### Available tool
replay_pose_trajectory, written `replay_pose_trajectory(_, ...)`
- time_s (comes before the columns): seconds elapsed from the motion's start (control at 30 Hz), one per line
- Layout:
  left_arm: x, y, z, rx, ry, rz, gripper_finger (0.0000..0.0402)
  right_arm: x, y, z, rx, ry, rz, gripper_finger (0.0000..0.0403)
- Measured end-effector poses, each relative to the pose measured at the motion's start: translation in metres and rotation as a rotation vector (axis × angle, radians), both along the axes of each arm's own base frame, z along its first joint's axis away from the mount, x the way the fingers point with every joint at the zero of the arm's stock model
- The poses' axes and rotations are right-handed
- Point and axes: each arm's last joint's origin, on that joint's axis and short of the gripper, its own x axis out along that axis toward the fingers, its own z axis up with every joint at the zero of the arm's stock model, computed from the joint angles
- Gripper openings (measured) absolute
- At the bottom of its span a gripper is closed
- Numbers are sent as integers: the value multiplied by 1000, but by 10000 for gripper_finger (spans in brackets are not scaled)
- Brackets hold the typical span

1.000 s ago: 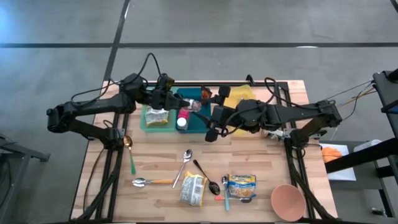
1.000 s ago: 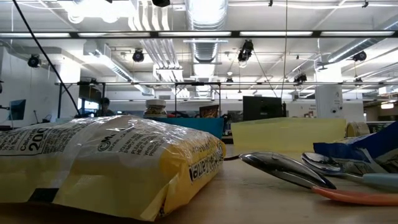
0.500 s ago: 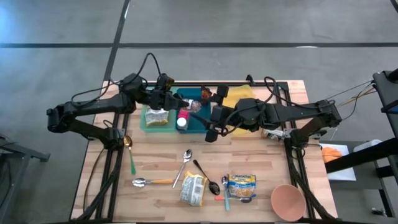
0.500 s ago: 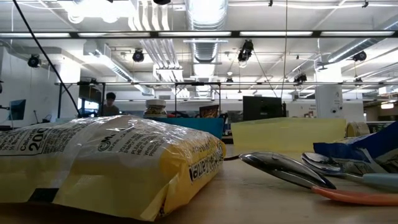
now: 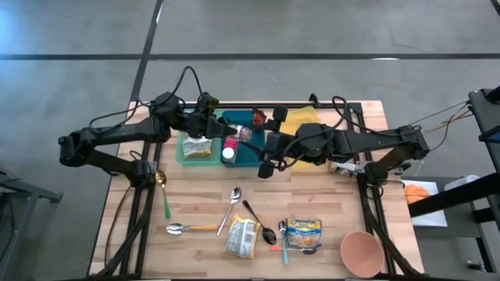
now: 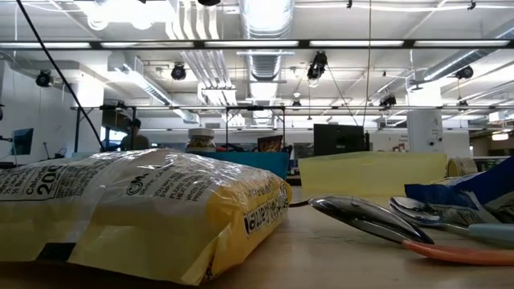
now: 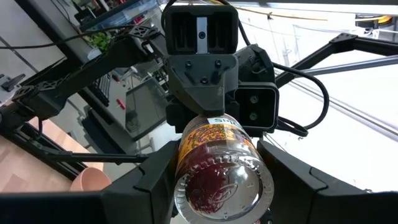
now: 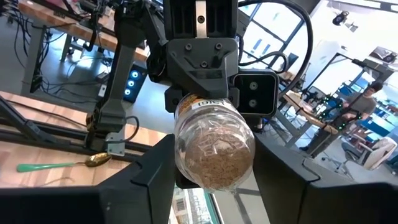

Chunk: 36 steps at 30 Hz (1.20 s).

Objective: Pick & Place Food Item
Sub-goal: Put the brown seasoning bottle into the blue bin

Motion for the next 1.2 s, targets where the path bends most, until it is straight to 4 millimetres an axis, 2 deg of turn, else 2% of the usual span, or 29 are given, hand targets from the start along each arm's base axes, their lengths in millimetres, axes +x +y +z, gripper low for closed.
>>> replay_pose_trajectory(0.27,0,0,0,0,0,-4,193,0,0,1,-2,-7,0,173)
replay_pose_trajectory(0.33,0,0,0,0,0,-4,222,0,0,1,-2,-7,0,173)
replay_pose_trajectory(0.5,0,0,0,-15,7,-6,329,0,0,0,16,-11,3,173)
replay_pose_trajectory(0.67,-4,3,3,-17,2,8,386,0,0,-1,60,-13,-5,173)
replay_pose_trajectory(0.83,-15,7,3,-3,53,25,396,1,-7,-3,138,-21,-36,173)
replay_pose_trajectory(1.1,-47,12,-22,52,425,195,396,2,-34,-12,327,0,-104,173)
replay_pose_trajectory(1.2,-60,10,-25,73,500,249,396,2,-46,-15,425,6,-107,173)
